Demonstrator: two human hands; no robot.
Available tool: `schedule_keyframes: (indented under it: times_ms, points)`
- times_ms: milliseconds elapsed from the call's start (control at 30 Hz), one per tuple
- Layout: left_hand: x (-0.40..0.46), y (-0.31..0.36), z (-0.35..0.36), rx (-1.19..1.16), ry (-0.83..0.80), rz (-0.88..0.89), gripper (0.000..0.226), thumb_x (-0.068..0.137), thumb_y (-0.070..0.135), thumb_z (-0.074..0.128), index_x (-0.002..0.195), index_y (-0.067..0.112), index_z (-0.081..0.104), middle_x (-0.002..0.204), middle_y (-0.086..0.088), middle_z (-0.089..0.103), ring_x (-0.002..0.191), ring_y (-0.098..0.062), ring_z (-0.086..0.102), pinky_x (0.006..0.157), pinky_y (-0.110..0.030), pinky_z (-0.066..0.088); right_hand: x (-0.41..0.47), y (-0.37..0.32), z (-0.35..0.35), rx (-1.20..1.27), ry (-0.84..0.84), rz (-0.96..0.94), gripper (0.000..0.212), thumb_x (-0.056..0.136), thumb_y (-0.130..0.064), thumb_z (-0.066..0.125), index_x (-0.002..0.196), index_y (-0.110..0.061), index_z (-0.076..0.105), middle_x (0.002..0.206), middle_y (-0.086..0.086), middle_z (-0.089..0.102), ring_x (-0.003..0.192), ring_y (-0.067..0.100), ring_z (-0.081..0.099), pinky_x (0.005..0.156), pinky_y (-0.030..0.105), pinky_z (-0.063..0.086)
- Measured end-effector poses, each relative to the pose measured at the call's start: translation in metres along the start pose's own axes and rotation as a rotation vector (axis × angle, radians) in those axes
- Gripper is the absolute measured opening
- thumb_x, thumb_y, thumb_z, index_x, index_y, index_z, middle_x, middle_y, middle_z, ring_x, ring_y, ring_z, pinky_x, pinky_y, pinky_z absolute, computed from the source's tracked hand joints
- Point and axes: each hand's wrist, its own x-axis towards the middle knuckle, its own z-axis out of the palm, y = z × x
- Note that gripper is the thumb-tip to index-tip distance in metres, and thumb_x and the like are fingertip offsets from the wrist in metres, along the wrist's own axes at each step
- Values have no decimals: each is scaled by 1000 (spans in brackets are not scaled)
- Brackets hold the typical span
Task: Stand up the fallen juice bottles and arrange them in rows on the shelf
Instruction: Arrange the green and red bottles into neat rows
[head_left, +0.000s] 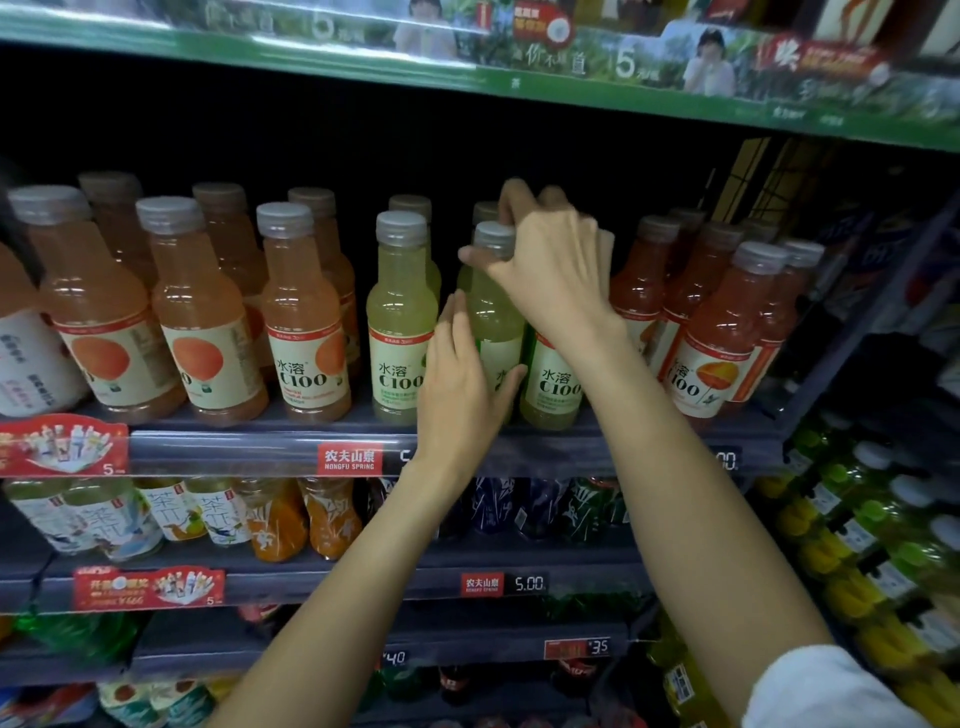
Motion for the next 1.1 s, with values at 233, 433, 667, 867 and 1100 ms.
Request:
schedule_keyframes:
  times_ms: [233,433,667,867,1100]
  points:
    - [3,-8,2,-33,-30,47,79,80,1,71,145,-2,27,147,-21,37,133,-32,41,102,-28,38,0,10,-2,296,-186,5,30,90,-21,57,116,-13,44,103,8,60,87,24,63,66,33,48]
    - [-5,-23,-19,-115,223,137,46,89,4,62,132,-1,49,134,-16,52,127,-17,45,109,-21,34,-2,5,7,268,-88,24,38,90,-30,59,120,-14,44,108,14,53,94,31,58,68,29,36]
    - [6,-48,-39,-111,240,-49,62,87,16,65,139,1,36,138,-18,41,129,-18,37,107,-18,29,-5,7,7,263,-35,21,32,89,-33,59,113,-16,46,105,12,53,92,33,58,67,29,35]
    - [5,-54,-36,-74,68,-138,88,85,18,72,151,11,15,148,-15,31,129,-13,35,95,-17,29,-7,6,10,240,-5,24,35,91,-34,58,117,-14,46,108,13,53,92,30,58,66,29,34]
    - [4,-57,-38,-82,48,-121,90,84,19,73,151,12,15,146,-17,32,131,-25,38,98,-30,38,-23,3,12,328,61,67,40,89,-34,60,122,-14,47,117,10,52,87,27,62,71,31,48]
